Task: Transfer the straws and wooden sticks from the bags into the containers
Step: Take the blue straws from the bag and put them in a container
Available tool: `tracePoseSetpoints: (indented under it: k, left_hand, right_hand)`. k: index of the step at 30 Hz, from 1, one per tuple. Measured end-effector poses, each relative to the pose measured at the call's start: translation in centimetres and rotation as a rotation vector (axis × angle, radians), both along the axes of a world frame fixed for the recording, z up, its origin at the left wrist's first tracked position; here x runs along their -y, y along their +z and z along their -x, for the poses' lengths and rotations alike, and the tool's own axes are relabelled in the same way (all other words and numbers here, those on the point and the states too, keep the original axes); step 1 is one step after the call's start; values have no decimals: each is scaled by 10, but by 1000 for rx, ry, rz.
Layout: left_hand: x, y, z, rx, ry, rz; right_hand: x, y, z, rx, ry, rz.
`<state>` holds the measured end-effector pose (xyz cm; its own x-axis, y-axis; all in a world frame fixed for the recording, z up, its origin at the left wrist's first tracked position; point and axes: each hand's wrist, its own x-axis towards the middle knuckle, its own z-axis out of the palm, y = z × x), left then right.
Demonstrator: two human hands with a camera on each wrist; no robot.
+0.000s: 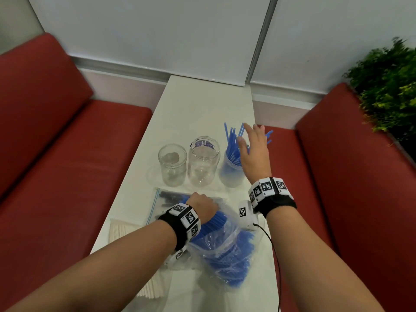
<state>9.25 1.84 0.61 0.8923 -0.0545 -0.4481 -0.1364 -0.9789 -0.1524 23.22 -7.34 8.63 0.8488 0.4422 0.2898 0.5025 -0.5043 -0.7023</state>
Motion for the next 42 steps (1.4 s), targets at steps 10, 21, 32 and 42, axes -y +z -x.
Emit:
tracePoseSetpoints:
  k: [10,21,32,42]
  left_hand:
    - [15,75,0,-55,210,-171]
    - [29,225,34,355,46,-33]
    - [31,223,29,638,-61,168]
    - [6,159,26,247,855,1660]
  right_hand:
    - [23,-44,106,-446,358,533]
    - [23,-20,148,-503,165,-236]
    - [11,15,142,-498,135,-322]
    - [28,82,119,-476,135,-670]
